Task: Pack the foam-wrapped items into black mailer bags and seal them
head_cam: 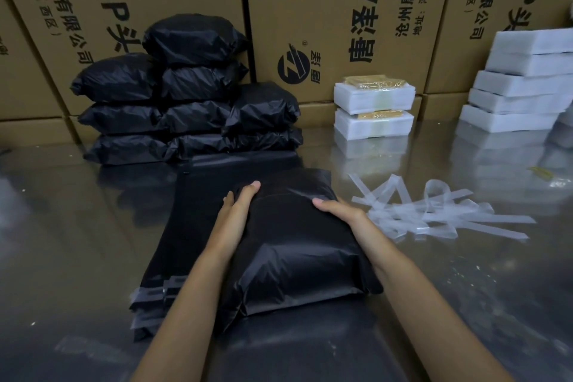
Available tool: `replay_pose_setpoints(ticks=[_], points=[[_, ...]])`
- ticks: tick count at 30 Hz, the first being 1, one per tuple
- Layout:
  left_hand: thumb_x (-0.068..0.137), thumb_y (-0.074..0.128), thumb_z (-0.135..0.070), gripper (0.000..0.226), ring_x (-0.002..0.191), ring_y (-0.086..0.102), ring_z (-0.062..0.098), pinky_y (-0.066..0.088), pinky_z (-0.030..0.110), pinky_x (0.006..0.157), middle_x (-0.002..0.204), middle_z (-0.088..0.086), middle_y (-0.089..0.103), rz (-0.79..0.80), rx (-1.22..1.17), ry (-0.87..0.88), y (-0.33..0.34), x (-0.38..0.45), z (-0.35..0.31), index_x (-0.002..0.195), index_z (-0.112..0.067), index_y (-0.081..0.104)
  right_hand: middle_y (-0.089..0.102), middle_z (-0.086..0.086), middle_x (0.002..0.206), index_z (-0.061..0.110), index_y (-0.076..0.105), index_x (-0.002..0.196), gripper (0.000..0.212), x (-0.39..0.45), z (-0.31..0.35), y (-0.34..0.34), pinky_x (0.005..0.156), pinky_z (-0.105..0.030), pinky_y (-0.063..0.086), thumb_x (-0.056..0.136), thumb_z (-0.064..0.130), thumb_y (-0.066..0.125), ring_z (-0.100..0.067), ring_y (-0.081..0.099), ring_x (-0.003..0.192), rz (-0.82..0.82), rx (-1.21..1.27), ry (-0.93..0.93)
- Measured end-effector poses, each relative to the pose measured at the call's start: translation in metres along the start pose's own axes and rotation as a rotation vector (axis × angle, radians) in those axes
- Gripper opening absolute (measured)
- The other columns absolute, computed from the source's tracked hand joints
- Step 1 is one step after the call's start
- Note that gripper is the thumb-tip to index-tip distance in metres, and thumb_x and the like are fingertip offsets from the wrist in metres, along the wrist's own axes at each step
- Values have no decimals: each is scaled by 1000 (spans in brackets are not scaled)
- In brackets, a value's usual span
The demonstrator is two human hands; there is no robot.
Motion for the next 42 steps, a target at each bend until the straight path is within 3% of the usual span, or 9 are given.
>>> replay_pose_setpoints(ticks=[8,12,15,18,22,27,32,35,42], points=[[73,62,-73,68,100,71,16,52,32,81,117,-4,71,107,-64,-6,6,-7,-1,129,-35,62,53,-2,79,-7,46,141,41,-9,-5,8,48,-9,42,105,13,40,-3,59,46,111,12,10],[80,55,-71,51,91,72,13,49,29,72,103,-7,75,47,14,26,4,-17,-9,112,-35,71,66,-6,84,-1,58,133,37,-11,-13,-3,56,-9,48,103,18,49,-15,64,67,2,127,72],[82,45,-77,60,95,67,19,50,35,81,102,-2,73,-67,188,59,-4,-21,-14,102,-28,74,78,-5,92,10,73,115,35,-16,-18,-6,69,-21,56,88,31,66,-16,75,78,-1,219,79],[80,31,-84,80,111,56,26,45,45,100,111,5,66,-174,419,64,-14,-23,-15,98,-19,73,76,-2,70,3,70,103,26,-4,-17,-7,57,-17,52,94,26,61,-7,72,60,16,156,124],[78,16,-89,101,134,30,31,30,47,110,137,12,51,-165,588,-12,-15,-22,-12,121,-13,67,78,-7,96,18,81,91,37,-5,-28,-17,80,-27,53,75,51,77,-13,76,80,-64,99,117],[67,29,-97,99,144,17,28,24,48,112,150,9,37,-68,449,-34,-13,-30,-9,126,-25,64,79,-1,98,30,81,94,50,-10,-31,-24,102,-42,51,59,65,77,-19,75,93,-124,80,42],[55,61,-93,85,120,58,12,42,39,107,132,-15,61,114,33,26,0,-32,-18,128,-49,59,76,0,112,33,74,112,50,-13,-22,-18,104,-46,50,69,60,75,-22,72,105,-93,160,-78],[56,70,-85,88,116,61,8,45,36,103,129,-21,61,164,-35,83,6,-31,-21,136,-55,47,74,0,117,34,71,120,55,-12,-22,-16,104,-44,50,71,59,76,-22,71,108,-51,209,-93],[65,74,-69,80,101,66,12,51,28,72,119,-12,64,16,-246,85,2,-34,-20,137,-42,52,71,-2,125,31,69,123,59,-12,-21,-12,108,-45,46,72,57,81,-24,68,116,44,283,-89]])
Point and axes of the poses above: each hand's wrist, its own x-axis towards the middle knuckle, its own y-axis out of the palm, z = x × y, the point moved 7 cm from there along x, towards the middle knuckle
